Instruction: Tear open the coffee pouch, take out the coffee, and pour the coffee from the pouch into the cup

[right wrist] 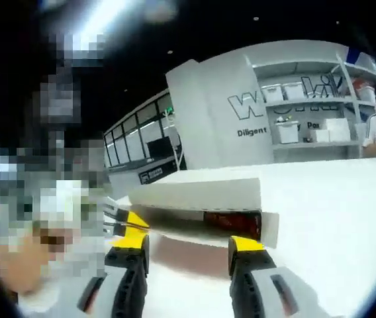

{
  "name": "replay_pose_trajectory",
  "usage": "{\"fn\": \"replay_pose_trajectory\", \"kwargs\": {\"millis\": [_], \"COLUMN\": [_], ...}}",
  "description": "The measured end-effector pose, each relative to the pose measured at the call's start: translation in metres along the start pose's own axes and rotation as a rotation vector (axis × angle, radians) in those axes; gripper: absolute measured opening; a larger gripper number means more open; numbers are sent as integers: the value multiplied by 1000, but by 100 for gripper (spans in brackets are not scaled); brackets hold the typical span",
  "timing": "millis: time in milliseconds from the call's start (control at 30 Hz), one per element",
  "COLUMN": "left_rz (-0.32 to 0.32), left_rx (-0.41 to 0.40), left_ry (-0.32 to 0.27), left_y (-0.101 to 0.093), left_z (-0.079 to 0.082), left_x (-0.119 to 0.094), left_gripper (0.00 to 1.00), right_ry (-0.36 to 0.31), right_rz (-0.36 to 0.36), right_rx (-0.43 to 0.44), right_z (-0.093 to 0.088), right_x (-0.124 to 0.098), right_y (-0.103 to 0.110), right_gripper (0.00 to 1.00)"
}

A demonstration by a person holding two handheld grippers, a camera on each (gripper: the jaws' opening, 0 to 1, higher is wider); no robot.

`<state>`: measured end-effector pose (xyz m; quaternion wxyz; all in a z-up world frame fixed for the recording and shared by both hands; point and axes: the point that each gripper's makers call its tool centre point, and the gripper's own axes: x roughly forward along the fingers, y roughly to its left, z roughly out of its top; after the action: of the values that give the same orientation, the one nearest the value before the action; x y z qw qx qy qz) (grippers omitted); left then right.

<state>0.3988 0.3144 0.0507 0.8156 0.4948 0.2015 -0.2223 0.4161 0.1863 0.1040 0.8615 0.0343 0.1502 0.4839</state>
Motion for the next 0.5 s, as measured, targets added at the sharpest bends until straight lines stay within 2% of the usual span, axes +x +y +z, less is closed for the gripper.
{"fn": "replay_pose_trajectory", "kwargs": {"millis": [67, 167, 333, 500], "left_rz": [-2, -7, -20, -23], "left_rx": [4, 6, 8, 7], "left_ry": [-2, -8, -9, -13], "left_y": [-1, -4, -8, -10], "left_z": [2, 5, 5, 7], "left_x": [1, 1, 1, 0], "left_gripper": [4, 4, 4, 4], "right_ry": [42, 85, 94, 123], "right_rz": [-10, -15, -122, -160], "right_rx": [-31, -17, -16, -30], "right_z": [-5, -12, -15, -22], "right_x": [14, 35, 53, 69], "right_y": [-2, -6, -28, -33], "right_gripper": [50, 52, 52, 59]}}
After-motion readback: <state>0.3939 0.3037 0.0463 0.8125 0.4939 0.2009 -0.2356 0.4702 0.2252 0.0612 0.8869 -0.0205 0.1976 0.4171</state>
